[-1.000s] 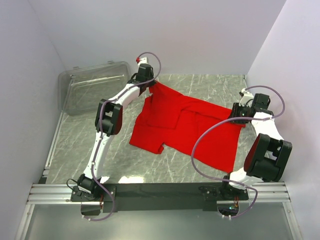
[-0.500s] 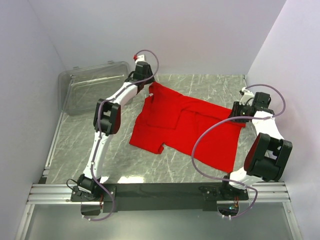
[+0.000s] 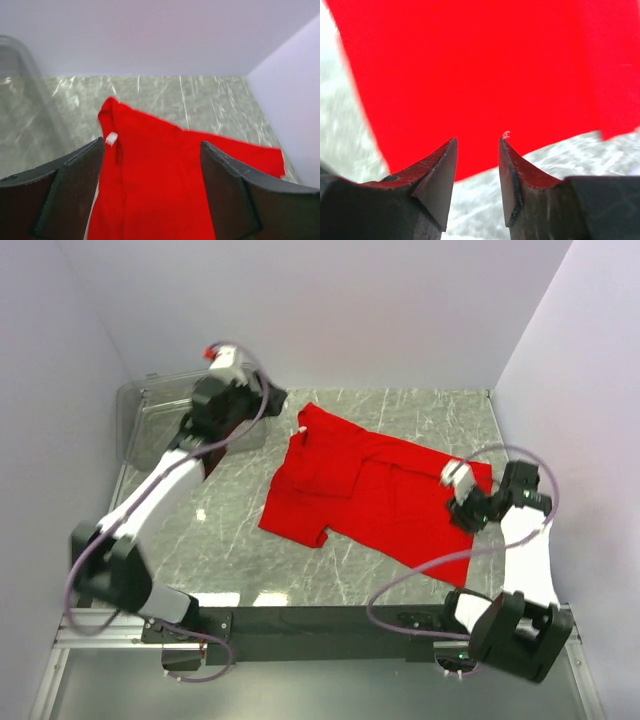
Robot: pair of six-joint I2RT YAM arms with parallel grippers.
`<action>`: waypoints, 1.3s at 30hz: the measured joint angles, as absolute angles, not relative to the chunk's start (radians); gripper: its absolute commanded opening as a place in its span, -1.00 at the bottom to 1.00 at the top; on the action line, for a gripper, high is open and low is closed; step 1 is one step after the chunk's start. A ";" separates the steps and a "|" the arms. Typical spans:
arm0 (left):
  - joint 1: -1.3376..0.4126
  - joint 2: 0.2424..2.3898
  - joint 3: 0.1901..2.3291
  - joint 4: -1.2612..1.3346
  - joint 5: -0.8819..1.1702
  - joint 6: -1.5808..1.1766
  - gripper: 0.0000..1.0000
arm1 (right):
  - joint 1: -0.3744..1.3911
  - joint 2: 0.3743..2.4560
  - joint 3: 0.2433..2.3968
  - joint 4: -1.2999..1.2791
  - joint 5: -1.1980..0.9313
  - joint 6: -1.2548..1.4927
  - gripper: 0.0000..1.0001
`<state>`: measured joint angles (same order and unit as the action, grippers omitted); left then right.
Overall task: Fold and stack the t-shirts
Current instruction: Fold the tshirt
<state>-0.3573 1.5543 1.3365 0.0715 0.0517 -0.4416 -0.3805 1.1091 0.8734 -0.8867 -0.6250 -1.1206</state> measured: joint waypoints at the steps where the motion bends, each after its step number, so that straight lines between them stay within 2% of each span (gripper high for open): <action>1: -0.349 1.475 1.259 0.084 0.068 -0.444 0.66 | -0.380 1.079 0.849 -0.923 -0.617 -1.177 -0.06; 5: -0.271 1.321 1.032 0.100 0.160 -0.487 0.66 | -0.366 0.948 0.721 -1.072 -0.557 -1.385 -0.02; 9: -0.208 1.350 0.852 0.058 0.251 -0.550 0.63 | -0.328 0.823 0.646 -1.193 -0.499 -1.494 0.11; 12: -0.202 1.403 0.766 0.007 0.306 -0.591 0.52 | -0.311 0.759 0.629 -1.233 -0.471 -1.530 0.22; 19: -0.202 1.518 0.759 -0.074 0.368 -0.591 0.46 | -0.281 0.756 0.628 -1.295 -0.431 -1.567 0.22; 20: -0.202 1.536 0.767 -0.090 0.374 -0.582 0.40 | -0.278 0.759 0.628 -1.296 -0.431 -1.568 0.22; 24: -0.202 1.607 0.829 -0.140 0.423 -0.540 0.39 | -0.271 0.756 0.628 -1.296 -0.430 -1.565 0.21; 39: -0.202 1.646 0.852 -0.251 0.486 -0.494 0.31 | -0.260 0.729 0.628 -1.290 -0.402 -1.526 0.19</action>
